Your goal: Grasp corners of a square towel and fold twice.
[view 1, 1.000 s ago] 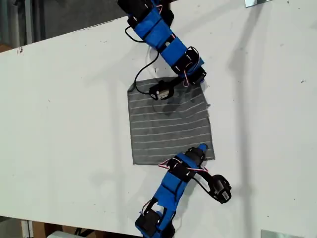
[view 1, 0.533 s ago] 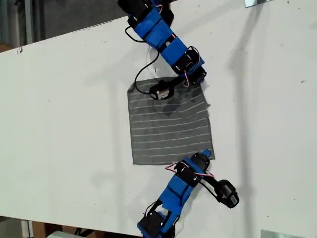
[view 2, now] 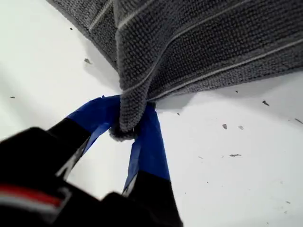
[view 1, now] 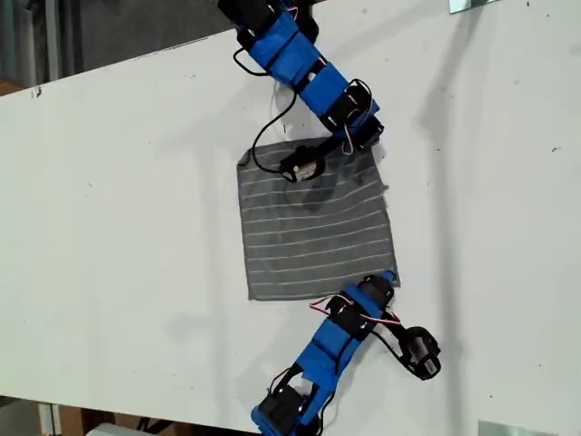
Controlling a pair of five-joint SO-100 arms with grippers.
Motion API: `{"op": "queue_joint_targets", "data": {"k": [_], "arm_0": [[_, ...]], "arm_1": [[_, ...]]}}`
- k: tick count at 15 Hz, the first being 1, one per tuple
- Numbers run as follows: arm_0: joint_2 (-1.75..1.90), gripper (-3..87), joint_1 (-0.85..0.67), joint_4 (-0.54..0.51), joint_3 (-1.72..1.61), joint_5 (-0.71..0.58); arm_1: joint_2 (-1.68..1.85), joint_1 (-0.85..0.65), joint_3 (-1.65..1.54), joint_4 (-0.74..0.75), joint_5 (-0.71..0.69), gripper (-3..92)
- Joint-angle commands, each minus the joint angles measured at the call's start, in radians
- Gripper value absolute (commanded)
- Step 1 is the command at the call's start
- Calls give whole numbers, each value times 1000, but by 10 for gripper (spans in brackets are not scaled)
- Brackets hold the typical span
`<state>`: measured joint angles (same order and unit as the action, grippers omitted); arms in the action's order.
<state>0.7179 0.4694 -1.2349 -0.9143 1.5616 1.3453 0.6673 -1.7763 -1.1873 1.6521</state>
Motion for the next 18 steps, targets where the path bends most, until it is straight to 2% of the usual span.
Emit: {"op": "queue_joint_targets", "data": {"k": [1, 7, 10, 12, 14, 16, 18], "arm_0": [[3, 0, -44, 61, 34, -14], [296, -1, -17, -152, 100, -75], [515, -1, -89, -288, 72, -166], [629, -1, -184, -348, 51, -232], [704, -1, -319, -382, -5, -290], [723, -1, -469, -365, -130, -328], [747, -1, -609, -253, -325, -367]], "arm_1": [[20, 9, 87, -31, 9, -1], [78, -38, 376, -373, -12, -1], [209, -163, 368, -479, -75, -1], [307, -299, 348, -491, -181, -1], [396, -479, 293, -472, -307, -1], [459, -644, 216, -436, -403, -1], [534, -801, 117, -380, -485, -1]]}}
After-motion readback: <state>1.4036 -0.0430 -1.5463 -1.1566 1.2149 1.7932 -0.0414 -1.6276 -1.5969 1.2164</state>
